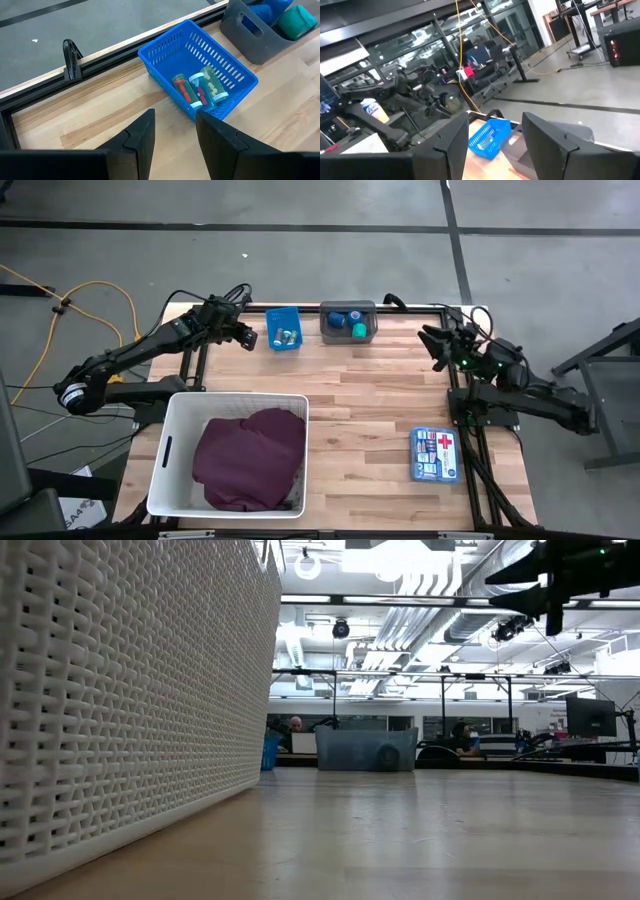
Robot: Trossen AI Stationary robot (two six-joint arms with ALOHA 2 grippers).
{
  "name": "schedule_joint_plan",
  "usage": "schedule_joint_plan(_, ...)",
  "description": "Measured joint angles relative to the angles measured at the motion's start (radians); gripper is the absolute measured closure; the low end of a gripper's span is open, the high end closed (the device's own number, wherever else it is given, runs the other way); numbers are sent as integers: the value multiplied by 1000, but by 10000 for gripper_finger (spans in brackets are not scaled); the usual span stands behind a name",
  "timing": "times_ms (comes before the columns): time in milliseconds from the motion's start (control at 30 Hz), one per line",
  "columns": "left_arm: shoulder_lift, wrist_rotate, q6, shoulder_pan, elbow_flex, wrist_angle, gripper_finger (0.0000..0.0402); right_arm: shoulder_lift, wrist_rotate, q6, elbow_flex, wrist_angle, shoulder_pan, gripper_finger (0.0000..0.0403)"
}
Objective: Pick & place medical supplies in basket/bin
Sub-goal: Return to Home Position
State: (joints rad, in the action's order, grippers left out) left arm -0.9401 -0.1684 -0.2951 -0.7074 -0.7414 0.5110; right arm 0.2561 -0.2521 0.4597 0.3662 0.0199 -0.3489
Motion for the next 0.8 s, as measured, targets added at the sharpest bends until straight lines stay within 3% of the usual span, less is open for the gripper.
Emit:
schedule_joint_plan(433, 0, 0, 0, 0, 0, 0, 265, -243, 26, 10, -129, -1, 0, 230)
schedule_joint_plan(800, 0, 0, 0, 0, 0, 0, 265, -249, 51, 7, -136, -19, 0, 230)
